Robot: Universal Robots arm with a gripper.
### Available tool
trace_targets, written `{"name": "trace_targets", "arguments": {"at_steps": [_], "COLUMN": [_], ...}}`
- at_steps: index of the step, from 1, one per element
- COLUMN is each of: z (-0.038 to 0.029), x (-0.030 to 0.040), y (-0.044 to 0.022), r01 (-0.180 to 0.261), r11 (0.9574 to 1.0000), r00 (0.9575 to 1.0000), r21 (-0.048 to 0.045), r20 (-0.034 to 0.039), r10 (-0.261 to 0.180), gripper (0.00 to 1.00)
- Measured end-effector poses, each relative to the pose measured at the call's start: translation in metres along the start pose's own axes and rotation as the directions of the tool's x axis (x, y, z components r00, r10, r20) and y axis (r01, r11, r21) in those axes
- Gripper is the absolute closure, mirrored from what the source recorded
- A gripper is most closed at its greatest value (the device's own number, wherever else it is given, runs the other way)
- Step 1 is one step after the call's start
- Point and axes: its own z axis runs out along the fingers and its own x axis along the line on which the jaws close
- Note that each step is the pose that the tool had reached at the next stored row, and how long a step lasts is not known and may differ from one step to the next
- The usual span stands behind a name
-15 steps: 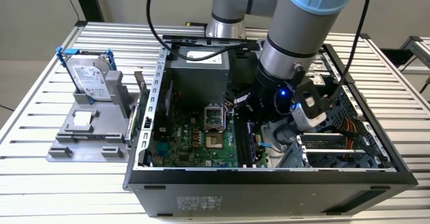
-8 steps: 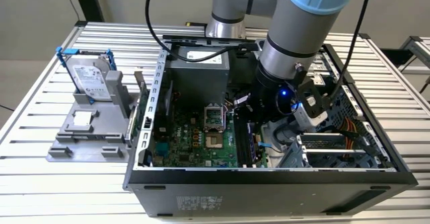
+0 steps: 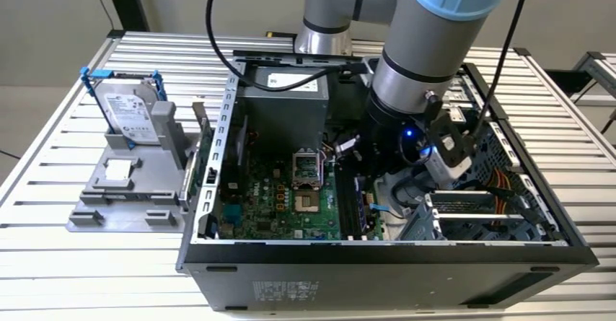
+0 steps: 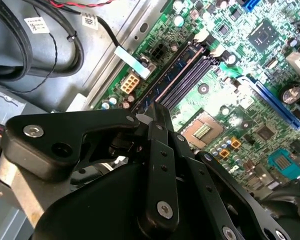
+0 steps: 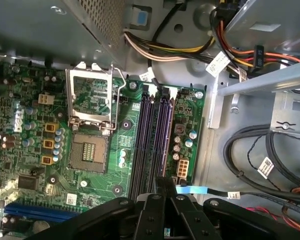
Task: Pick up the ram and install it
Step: 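Press down the ram until it locks into place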
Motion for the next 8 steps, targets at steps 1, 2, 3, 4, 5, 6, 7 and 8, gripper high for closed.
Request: {"name": "trace_targets", "arguments": {"at_steps": [1, 2, 3, 4, 5, 6, 7, 8], "z": [0.0, 0.0, 0.0, 0.0, 0.0, 0.0, 0.0, 0.0], "x": [0.0, 0.0, 0.0, 0.0, 0.0, 0.0, 0.0, 0.0], "y": [0.0, 0.0, 0.0, 0.0, 0.0, 0.0, 0.0, 0.0], "r01": [0.009, 0.019, 0.028, 0.037, 0.048, 0.057, 0.067, 0.076], "r11": [1.0, 0.9998, 0.9996, 0.9993, 0.9989, 0.9984, 0.9978, 0.9971], "r00": [1.0, 0.9998, 0.9996, 0.9993, 0.9989, 0.9984, 0.9978, 0.9971], "r21": [0.0004, 0.0007, 0.001, 0.0013, 0.0017, 0.0019, 0.0023, 0.0026], "r20": [0.0, 0.0, 0.0, 0.0, 0.0, 0.0, 0.0, 0.0], "r10": [-0.009, -0.019, -0.028, -0.037, -0.048, -0.057, -0.067, -0.076], "gripper": [1.0, 1.0, 1.0, 1.0, 1.0, 1.0, 1.0, 1.0]}}
